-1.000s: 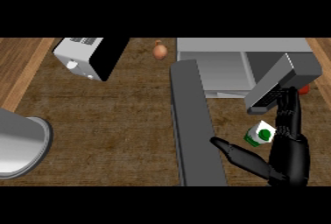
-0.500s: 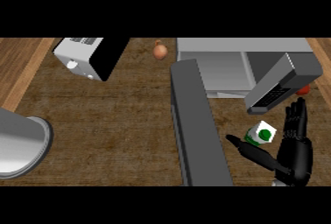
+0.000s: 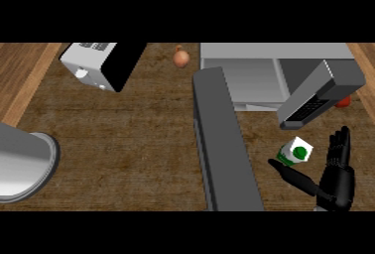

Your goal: Pick up the milk, place it into the microwave and close the microwave

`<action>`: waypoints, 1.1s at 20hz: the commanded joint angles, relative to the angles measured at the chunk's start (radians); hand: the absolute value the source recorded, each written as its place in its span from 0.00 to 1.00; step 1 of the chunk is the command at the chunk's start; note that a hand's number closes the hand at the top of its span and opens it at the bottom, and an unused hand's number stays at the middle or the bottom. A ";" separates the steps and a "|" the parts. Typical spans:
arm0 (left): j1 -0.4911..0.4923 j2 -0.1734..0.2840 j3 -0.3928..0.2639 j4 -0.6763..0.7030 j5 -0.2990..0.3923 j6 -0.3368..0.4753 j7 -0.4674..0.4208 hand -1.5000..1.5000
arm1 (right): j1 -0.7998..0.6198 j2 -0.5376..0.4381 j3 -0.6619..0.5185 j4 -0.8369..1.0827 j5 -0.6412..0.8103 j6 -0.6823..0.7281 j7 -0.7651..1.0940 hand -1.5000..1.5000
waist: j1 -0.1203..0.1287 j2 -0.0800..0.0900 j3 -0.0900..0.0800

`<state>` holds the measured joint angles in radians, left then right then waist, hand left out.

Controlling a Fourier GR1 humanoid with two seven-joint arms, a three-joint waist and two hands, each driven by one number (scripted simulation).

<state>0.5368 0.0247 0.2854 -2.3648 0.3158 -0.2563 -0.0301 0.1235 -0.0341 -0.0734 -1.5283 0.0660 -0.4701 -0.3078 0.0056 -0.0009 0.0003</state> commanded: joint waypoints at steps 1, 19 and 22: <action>0.094 -0.023 0.043 -0.034 0.057 -0.067 -0.031 0.00 | 0.002 -0.023 -0.070 0.118 -0.072 0.062 -0.118 0.00 | 0.005 -0.001 0.000; 0.041 -0.024 0.034 -0.057 0.052 -0.028 0.026 0.00 | -0.274 -0.045 -0.209 0.730 -0.125 0.087 -0.475 0.00 | 0.006 0.001 0.001; 0.092 -0.024 -0.037 -0.026 0.002 -0.031 -0.058 0.00 | -0.280 -0.070 -0.207 0.722 -0.127 0.092 -0.469 0.00 | 0.005 0.000 0.000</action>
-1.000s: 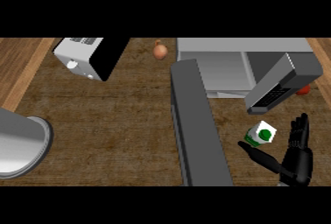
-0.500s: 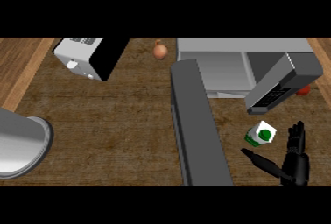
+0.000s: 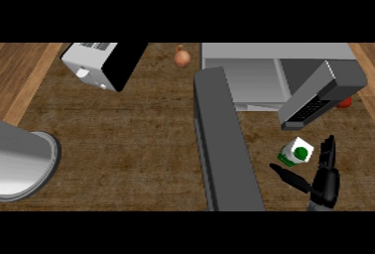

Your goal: Pick up the milk, place it into the microwave and close the microwave

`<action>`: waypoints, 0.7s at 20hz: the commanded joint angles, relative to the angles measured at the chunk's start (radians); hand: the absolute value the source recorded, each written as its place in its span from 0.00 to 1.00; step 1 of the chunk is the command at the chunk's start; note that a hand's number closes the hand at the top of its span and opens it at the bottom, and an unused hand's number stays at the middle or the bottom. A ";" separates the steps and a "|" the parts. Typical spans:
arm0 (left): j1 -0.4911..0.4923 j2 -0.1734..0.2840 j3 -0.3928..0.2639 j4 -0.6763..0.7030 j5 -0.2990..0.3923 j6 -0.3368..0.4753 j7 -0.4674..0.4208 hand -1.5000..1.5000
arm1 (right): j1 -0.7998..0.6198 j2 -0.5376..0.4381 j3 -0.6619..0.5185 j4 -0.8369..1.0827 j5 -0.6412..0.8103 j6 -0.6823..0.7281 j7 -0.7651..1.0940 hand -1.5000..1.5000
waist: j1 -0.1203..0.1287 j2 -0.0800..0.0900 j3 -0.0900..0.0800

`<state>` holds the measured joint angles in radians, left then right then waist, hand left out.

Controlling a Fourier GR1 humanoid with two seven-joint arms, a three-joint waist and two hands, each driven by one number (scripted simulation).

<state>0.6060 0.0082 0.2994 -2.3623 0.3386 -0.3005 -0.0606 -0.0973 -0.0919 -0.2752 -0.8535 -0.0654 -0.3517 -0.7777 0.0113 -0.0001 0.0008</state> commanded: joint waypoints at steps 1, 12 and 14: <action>0.040 -0.008 0.005 -0.025 0.015 -0.019 -0.050 0.00 | -0.059 -0.063 -0.057 0.156 -0.036 0.065 -0.084 0.00 | 0.003 0.000 0.000; 0.027 -0.008 -0.013 -0.023 0.013 -0.020 -0.036 0.00 | -0.215 -0.052 -0.044 0.413 0.039 -0.014 -0.323 1.00 | 0.010 0.002 0.001; -0.025 0.026 0.052 0.006 0.068 -0.021 0.008 0.00 | -0.236 -0.072 -0.070 0.432 0.007 0.052 -0.355 1.00 | 0.004 0.002 0.001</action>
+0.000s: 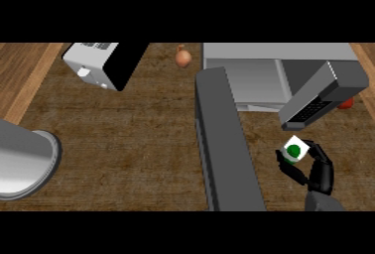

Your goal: Pick up the milk, place it into the microwave and close the microwave

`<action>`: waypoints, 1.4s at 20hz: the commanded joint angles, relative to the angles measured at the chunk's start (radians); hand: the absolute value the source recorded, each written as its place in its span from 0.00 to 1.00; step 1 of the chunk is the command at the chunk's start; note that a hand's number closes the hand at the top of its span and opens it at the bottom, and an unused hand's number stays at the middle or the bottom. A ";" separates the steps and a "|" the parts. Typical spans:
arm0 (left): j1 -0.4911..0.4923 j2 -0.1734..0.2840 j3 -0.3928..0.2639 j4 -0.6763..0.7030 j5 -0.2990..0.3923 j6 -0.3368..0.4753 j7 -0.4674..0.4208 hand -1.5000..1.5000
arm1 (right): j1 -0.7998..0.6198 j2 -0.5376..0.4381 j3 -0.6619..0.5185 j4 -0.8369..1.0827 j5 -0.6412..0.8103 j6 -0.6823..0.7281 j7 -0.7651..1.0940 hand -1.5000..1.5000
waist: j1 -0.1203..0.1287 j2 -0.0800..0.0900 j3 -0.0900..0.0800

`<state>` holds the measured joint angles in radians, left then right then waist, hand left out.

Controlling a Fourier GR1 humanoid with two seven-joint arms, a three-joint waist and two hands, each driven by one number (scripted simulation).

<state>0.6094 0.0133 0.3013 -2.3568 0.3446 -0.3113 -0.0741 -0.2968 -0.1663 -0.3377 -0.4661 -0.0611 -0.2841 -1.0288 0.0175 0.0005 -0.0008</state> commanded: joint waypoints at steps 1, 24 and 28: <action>0.042 -0.013 0.017 -0.063 0.035 -0.013 0.008 0.00 | -0.044 0.040 -0.006 0.041 0.002 -0.053 -0.103 1.00 | 0.001 0.000 0.002; 0.036 -0.013 0.111 -0.058 0.102 -0.051 0.029 0.00 | -0.094 -0.014 0.276 -0.242 0.115 0.440 0.083 1.00 | -0.012 -0.005 0.000; 0.024 -0.010 0.124 -0.009 0.096 -0.074 0.026 0.00 | -0.125 0.015 0.285 -0.406 0.105 0.368 0.277 1.00 | -0.017 -0.005 0.000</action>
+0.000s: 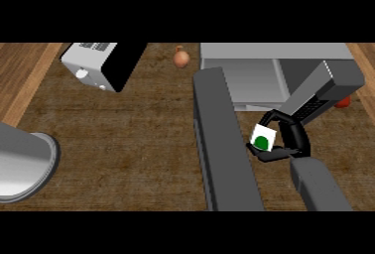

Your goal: Pick up the milk, place it into the microwave and close the microwave

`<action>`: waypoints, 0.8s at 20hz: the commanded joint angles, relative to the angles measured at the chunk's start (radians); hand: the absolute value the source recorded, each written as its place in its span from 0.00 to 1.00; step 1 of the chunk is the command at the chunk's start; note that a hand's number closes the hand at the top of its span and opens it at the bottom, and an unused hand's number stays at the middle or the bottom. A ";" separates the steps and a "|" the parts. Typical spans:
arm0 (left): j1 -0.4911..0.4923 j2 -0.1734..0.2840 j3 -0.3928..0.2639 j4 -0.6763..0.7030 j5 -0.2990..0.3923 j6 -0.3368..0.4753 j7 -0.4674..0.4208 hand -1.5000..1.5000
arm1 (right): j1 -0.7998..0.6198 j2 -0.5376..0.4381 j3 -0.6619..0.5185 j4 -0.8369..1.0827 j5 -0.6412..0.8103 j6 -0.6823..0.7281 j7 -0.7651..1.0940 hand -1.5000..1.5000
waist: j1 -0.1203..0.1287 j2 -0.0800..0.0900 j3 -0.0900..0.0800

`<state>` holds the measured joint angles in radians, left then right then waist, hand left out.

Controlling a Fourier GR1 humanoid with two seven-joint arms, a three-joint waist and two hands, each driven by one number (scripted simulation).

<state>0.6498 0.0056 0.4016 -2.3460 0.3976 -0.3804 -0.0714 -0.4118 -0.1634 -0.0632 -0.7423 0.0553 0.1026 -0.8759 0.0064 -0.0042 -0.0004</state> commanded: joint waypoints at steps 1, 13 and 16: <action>-0.111 0.002 0.003 0.037 0.004 0.021 0.027 0.00 | -0.048 0.000 -0.016 -0.011 0.000 -0.030 0.053 1.00 | -0.001 0.004 0.000; -0.056 0.023 0.081 0.104 0.055 -0.075 -0.046 0.00 | -0.349 0.073 0.017 0.177 0.165 -0.308 0.219 1.00 | 0.023 0.010 0.001; -0.040 0.005 0.040 0.028 0.063 -0.064 0.011 0.00 | -0.455 0.057 -0.011 0.290 0.188 -0.364 0.227 1.00 | 0.039 0.015 0.002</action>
<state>0.5968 0.0162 0.4511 -2.2940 0.4480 -0.4219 -0.0774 -0.7552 -0.1218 -0.0529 -0.5788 0.2102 -0.1674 -0.6636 0.0240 0.0047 -0.0002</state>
